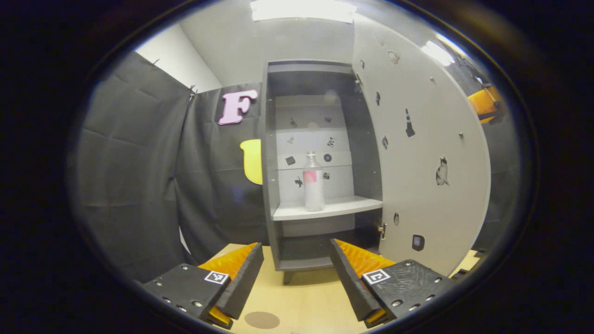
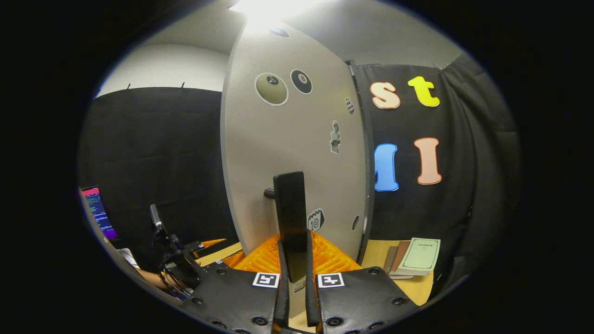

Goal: Open the cabinet door with the right hand, grasp the bottle in the cabinet with the left hand and place it on the coaster, then close the cabinet door with the right hand.

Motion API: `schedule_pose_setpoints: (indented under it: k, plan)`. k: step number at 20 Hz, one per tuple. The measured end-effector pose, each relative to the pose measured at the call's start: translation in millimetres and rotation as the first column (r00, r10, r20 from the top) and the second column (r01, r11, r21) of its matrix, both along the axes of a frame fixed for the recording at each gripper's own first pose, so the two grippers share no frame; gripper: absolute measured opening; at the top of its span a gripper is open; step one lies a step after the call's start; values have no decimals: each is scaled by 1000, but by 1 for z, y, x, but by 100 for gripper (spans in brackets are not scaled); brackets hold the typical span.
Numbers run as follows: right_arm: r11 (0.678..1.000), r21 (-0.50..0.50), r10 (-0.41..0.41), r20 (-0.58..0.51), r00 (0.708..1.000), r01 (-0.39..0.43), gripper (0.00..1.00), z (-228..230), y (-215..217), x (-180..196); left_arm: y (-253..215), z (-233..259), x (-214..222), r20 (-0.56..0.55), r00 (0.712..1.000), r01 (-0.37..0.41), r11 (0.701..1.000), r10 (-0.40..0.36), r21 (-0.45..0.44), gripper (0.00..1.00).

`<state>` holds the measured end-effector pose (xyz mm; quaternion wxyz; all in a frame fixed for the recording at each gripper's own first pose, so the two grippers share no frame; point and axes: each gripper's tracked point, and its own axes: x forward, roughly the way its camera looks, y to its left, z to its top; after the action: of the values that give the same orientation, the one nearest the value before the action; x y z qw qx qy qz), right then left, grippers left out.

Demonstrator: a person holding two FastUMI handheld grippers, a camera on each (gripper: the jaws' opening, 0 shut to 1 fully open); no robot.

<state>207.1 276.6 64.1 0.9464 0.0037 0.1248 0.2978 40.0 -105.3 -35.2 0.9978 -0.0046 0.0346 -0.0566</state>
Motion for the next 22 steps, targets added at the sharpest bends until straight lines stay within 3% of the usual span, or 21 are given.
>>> schedule_pose_setpoints:
  k: [7,9,11,13,15,17,18,21,22]
  plan:
    - [989,6,-146,41,988,146,15,4,-27,14,-54,21,-6,29,1000,-4,1000,4,8,87]
    - [991,104,-86,-20,996,87,16,2,-7,-2,-62,27,-6,41,999,-13,1000,12,14,87]
    - [986,162,-13,-62,998,23,23,-1,11,-17,-72,39,-7,56,998,-17,1000,15,26,87]
    - [990,109,-87,-28,996,90,19,1,-17,-14,-77,54,2,78,997,-16,999,13,44,87]
    - [982,76,-175,2,985,174,21,0,-43,-11,-83,70,10,98,995,0,999,-5,49,87]
    - [969,65,-241,18,970,240,29,-1,-58,-3,-93,82,27,109,993,34,999,-39,41,89]
    - [960,47,-278,30,960,276,39,-3,-67,2,-96,85,35,106,993,54,998,-57,34,87]
    - [906,-59,-412,98,906,419,96,-9,-111,2,-106,100,66,104,989,105,994,-102,-16,88]
    - [888,-89,-441,111,891,451,97,-11,-123,0,-105,105,78,106,989,107,994,-104,-30,88]
